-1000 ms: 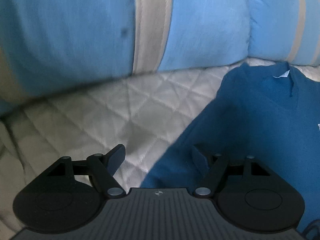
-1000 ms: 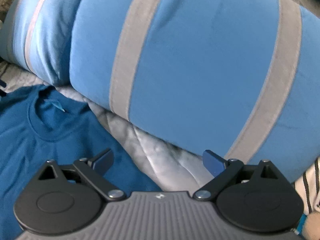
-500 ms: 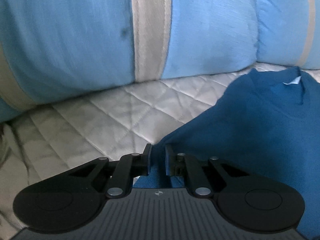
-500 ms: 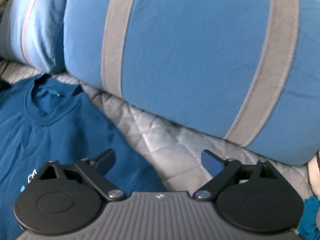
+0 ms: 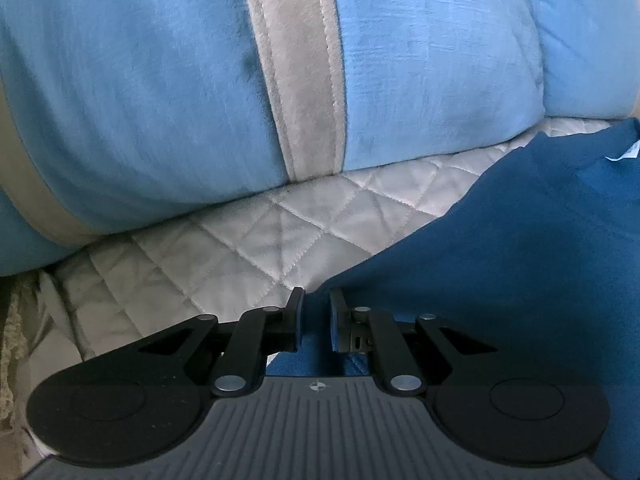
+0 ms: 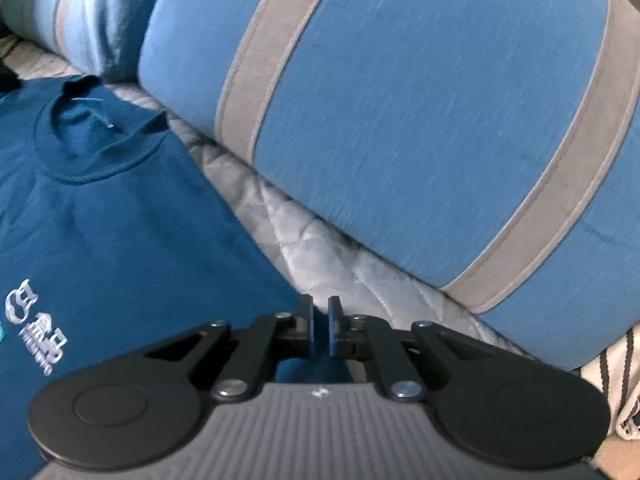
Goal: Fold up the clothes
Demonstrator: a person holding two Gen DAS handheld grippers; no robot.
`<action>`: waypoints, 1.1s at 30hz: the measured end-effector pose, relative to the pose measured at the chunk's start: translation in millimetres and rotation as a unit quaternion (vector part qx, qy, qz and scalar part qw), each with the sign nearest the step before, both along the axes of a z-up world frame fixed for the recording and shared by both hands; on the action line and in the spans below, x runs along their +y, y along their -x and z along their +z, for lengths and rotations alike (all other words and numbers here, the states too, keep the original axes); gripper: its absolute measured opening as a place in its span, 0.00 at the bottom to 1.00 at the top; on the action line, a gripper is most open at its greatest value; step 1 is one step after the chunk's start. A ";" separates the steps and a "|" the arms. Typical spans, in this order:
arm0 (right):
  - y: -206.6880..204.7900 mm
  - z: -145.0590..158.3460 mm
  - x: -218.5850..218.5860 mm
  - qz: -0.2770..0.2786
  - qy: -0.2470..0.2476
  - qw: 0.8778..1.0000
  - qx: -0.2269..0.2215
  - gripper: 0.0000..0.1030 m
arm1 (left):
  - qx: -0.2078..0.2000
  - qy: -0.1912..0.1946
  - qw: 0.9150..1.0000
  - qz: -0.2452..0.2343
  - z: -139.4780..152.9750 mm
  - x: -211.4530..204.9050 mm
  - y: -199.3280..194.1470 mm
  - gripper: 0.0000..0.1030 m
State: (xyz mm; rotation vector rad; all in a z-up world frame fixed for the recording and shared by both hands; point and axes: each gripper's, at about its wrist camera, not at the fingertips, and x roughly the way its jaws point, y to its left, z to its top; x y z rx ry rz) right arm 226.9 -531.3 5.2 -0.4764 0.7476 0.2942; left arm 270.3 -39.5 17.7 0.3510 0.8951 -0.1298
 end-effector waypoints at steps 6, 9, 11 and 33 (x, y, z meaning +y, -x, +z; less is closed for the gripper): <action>-5.6 13.8 -13.2 -0.097 -0.011 0.994 -0.044 0.48 | -0.039 -0.015 0.998 0.044 8.5 1.7 21.7 0.58; 14.2 27.5 -14.8 -0.091 -0.015 0.994 -0.059 0.87 | -0.067 -0.001 0.996 0.055 25.6 9.5 44.1 0.64; 32.3 37.5 -13.7 -0.073 -0.014 0.995 -0.070 0.93 | -0.082 0.015 0.995 0.061 40.0 15.6 58.7 0.64; 186.2 242.2 -9.0 -0.021 -0.104 0.968 -0.225 1.00 | -0.268 0.151 0.948 0.082 280.9 86.5 236.7 0.78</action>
